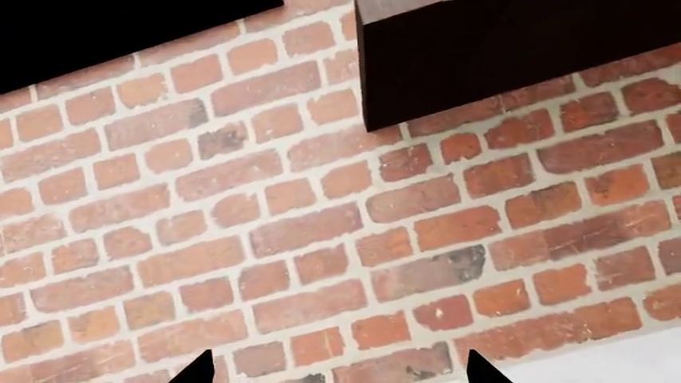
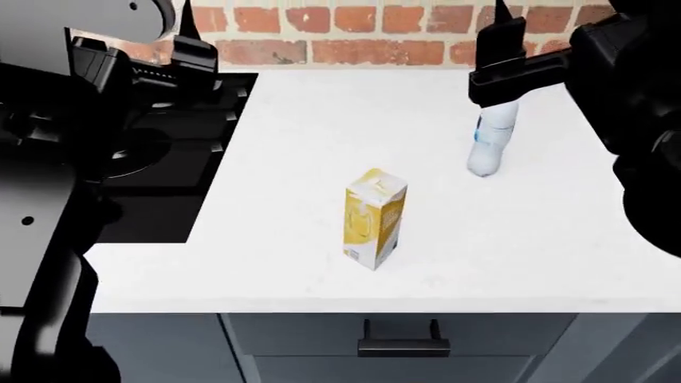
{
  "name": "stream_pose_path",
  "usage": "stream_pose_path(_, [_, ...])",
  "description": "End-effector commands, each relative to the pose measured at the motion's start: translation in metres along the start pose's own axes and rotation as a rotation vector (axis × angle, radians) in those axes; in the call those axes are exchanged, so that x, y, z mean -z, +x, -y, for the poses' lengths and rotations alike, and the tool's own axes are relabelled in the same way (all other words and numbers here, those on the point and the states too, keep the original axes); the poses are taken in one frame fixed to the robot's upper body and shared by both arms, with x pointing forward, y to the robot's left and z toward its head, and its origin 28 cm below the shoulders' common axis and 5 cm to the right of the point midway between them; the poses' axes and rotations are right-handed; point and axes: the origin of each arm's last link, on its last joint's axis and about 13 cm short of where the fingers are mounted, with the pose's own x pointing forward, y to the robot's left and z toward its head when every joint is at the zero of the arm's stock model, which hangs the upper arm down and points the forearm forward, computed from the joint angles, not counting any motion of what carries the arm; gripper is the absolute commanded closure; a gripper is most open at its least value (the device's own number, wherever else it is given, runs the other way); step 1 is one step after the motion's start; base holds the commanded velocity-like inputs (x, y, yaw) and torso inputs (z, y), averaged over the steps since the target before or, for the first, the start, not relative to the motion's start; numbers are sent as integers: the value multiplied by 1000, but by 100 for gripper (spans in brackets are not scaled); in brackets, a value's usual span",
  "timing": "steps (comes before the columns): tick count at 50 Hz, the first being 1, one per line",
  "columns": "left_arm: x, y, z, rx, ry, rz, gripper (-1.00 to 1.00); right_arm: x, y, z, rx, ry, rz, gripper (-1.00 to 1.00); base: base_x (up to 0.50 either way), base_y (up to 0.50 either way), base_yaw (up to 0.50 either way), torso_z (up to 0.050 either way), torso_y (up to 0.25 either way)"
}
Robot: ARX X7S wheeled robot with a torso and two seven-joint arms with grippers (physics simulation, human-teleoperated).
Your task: Move the drinks to the dining counter.
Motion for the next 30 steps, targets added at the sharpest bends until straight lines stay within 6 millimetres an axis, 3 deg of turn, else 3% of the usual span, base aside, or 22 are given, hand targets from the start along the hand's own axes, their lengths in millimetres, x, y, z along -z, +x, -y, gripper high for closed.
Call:
stream_pose_path(1, [5,-5,-3,40,-64,-51,-100,3,6,-2,-19,10,-152,-100,0,0,0,0,0])
stream_pose_path(12, [13,-9,7,191,-22,-140,-100,7,18,-6,-80,67,-305,-100,0,0,0,0,0])
stream_pose_path(27, [19,-10,11,228,-21,-158,-100,20,19,1,34,105,-402,-100,0,0,0,0,0])
stream_pose_path(30, [19,-13,14,310,-26,-176,-100,26,22,2,42,108,-429,-100,0,0,0,0,0])
